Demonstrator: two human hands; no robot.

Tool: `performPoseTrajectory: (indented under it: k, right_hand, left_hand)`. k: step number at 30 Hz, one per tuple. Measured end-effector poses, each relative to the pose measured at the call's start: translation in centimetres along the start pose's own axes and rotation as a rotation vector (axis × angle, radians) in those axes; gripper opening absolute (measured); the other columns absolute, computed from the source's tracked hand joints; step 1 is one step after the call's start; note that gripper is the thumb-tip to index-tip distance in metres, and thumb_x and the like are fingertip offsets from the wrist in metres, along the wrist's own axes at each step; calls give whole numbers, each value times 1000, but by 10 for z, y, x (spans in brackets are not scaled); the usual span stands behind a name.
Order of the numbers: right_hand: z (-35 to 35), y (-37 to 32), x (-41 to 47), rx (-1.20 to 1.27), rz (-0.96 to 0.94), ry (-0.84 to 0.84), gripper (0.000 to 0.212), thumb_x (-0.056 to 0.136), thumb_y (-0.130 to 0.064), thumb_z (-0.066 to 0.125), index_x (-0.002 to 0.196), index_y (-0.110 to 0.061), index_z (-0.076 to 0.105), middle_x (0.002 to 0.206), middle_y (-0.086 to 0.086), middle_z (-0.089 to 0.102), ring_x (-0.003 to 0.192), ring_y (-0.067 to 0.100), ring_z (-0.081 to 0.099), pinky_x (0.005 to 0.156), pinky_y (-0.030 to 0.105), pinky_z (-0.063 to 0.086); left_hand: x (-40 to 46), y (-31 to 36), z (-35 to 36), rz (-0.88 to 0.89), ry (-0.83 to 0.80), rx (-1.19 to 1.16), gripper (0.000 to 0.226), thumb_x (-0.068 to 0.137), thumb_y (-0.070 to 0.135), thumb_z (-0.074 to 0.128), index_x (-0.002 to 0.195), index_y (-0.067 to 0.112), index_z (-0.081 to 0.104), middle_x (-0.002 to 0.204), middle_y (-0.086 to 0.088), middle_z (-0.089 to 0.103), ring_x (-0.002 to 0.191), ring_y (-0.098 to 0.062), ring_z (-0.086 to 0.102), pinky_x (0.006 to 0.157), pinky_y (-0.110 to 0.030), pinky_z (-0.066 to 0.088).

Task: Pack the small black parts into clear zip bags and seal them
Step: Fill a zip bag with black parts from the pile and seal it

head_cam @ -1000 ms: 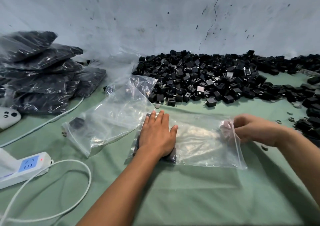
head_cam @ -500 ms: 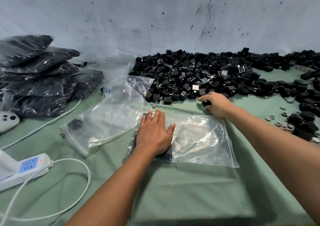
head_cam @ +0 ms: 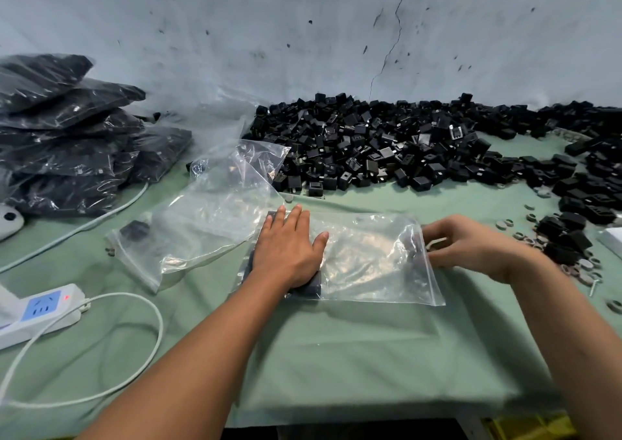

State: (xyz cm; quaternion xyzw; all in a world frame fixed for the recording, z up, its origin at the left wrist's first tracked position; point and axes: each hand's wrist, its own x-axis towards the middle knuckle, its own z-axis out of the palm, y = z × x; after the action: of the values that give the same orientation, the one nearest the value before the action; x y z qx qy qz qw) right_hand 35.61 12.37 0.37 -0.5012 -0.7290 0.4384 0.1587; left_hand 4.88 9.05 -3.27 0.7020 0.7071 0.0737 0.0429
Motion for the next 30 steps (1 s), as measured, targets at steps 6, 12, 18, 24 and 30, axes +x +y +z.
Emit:
performPoseTrajectory:
  k: [6,12,18,24,30]
  right_hand:
    - [33,-11,23,234,-97,-111,34,86,1,76,117,-14,75,114,7,77,109,25,73,87,31,61]
    - [47,-39,48,9,-217,-16,31,85,-18,82,114,-10,77,108,7,76,99,31,74,86,55,61]
    - [72,-56,66,-102,-233,-24,37,89,-6,76,124,1,69,117,19,73,109,38,69,100,53,54]
    - [84,-58,77,-26,-123,32,9,96,-11,69,97,-16,77,109,29,71,105,53,65,96,66,51]
    - [82,-76,86,-150,-135,-27,14,95,4,65,105,4,74,113,24,73,118,40,65,103,43,50]
  left_hand:
    - [-2,1,-2,-3,-5,-10,71,106,58,19,164,18,13,173,-1,5,159,-23,-2,129,-44,-1]
    - [-3,2,-4,-7,-8,-10,71,106,58,18,165,18,12,173,0,5,159,-21,-2,129,-43,-1]
    - [-3,2,-3,-2,2,4,72,105,60,16,165,18,11,173,-2,5,159,-23,-1,129,-44,0]
    - [-2,2,-2,0,10,10,74,105,62,12,164,17,13,173,-3,8,159,-24,1,129,-45,1]
    - [-2,1,-2,-1,7,0,72,106,59,13,164,17,13,173,-3,8,159,-23,1,129,-45,1]
